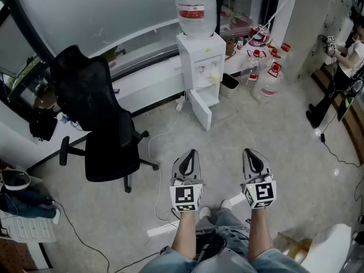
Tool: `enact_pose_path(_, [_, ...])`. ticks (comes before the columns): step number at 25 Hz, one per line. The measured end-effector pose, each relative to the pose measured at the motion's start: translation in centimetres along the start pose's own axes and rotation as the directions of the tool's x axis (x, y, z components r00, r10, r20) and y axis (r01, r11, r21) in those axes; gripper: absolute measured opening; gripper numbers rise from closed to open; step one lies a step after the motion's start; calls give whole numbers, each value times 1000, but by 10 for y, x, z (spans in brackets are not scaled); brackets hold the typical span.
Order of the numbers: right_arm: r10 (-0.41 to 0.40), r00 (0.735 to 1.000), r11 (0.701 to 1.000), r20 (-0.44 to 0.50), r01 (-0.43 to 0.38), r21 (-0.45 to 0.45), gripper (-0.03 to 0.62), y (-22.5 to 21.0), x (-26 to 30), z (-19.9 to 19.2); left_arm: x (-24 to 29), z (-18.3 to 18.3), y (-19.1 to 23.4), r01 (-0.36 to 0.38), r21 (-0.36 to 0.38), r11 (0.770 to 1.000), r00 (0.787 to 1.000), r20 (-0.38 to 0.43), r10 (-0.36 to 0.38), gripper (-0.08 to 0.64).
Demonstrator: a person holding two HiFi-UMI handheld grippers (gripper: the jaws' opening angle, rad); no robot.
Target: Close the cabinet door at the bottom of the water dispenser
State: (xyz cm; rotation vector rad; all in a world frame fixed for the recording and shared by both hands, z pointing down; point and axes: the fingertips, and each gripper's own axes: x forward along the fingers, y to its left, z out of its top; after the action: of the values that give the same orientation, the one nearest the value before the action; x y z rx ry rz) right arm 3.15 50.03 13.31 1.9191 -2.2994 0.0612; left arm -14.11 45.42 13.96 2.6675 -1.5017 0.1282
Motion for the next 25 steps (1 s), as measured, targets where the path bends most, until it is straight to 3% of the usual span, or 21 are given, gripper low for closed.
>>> enact_pose_path(12, [19, 999, 998, 38, -22, 64, 31, -46, 25, 2, 38, 13, -13, -44, 6, 999, 999, -13, 44, 9])
enact_pose_path(25, [90, 990, 995, 107, -95, 40, 31, -115, 57, 37, 82, 51, -39, -116, 0, 993, 992, 50, 116, 9])
